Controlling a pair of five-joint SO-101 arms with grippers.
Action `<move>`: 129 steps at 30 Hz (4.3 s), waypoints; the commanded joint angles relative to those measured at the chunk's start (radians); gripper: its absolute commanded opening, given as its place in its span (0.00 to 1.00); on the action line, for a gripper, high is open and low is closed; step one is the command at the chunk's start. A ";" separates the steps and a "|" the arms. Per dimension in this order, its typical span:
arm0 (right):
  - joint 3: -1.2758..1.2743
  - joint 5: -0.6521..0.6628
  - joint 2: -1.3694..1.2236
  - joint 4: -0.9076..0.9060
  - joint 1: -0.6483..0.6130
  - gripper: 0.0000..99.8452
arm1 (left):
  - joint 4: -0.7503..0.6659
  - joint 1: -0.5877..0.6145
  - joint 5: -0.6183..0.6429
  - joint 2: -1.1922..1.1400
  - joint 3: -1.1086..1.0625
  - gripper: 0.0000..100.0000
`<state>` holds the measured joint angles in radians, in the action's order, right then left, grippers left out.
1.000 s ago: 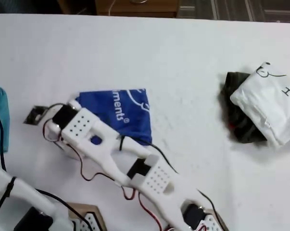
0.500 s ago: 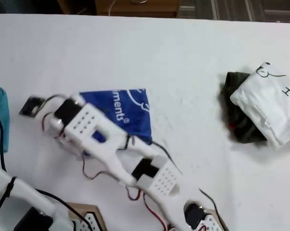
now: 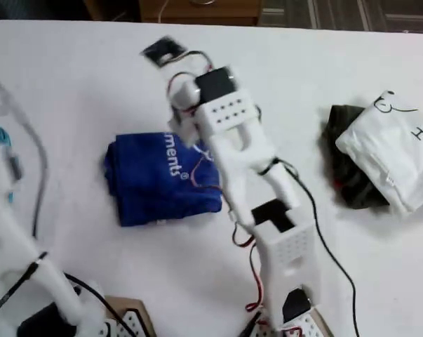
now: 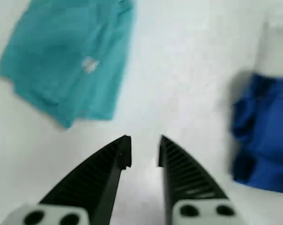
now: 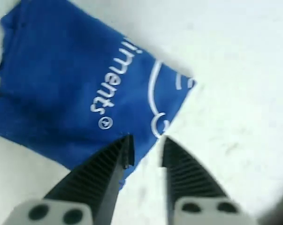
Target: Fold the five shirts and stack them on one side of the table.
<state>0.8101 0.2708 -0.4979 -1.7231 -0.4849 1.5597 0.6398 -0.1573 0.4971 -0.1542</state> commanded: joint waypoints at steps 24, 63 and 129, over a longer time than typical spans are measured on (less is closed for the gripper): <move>0.018 -0.002 -0.338 0.306 0.110 0.02 | -0.348 -0.462 0.051 -0.908 0.400 0.02; 0.018 -0.002 -0.154 0.090 0.183 0.02 | 0.233 -0.354 0.092 -1.373 1.296 0.02; -1.049 -0.002 0.711 0.321 0.024 0.02 | -0.017 -0.411 0.296 -0.718 0.228 0.03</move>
<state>-0.2486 0.2693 0.1066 -1.3963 -0.4818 1.4891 0.2209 0.1603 -0.2961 -0.0207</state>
